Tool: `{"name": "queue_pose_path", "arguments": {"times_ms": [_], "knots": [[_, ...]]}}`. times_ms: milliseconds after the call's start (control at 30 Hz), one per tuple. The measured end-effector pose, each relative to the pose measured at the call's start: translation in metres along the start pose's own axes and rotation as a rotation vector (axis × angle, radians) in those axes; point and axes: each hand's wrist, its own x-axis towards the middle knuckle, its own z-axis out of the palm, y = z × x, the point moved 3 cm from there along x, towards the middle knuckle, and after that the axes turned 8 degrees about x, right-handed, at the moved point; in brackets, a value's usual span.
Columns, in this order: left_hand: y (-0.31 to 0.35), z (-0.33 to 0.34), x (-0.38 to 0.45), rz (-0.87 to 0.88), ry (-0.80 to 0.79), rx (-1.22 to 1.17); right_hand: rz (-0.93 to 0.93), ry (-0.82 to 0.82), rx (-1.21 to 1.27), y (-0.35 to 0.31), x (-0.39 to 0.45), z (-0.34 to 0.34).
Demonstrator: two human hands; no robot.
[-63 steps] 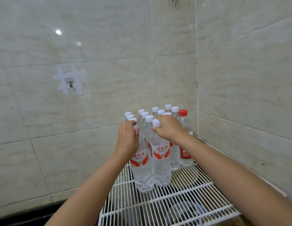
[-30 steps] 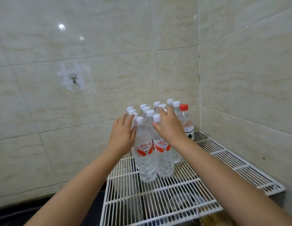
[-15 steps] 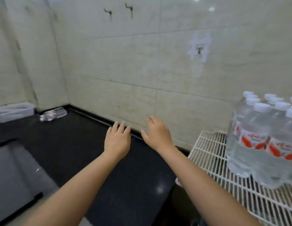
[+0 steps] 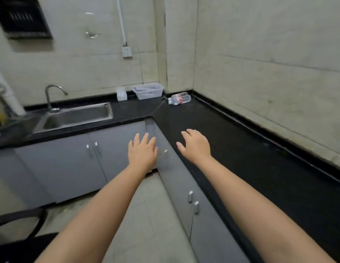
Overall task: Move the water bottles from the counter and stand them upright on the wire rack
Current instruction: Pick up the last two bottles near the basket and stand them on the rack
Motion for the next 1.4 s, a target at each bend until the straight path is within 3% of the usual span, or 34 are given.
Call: {"name": "queue_pose_path", "arguments": {"times_ms": [167,367,1033,1267,1400], "knots": [[-0.076,0.039,0.039,-0.023,-0.069,0.022,0.001,-0.06,0.049,-0.046,0.051,0.081],[-0.125,0.088,0.105,-0.018,-0.149,-0.017,0.087,-0.177,-0.004,-0.045,0.108,0.15],[-0.187,0.209,0.476,0.062,-0.302,-0.028,0.187,-0.386,-0.077,0.043,0.45,0.322],[-0.197,0.238,0.633,0.205,-0.206,-0.037,0.353,-0.331,-0.129,0.108,0.575,0.349],[-0.199,0.256,0.727,0.33,-0.231,-0.047,0.506,-0.307,-0.164,0.148,0.646,0.353]]}}
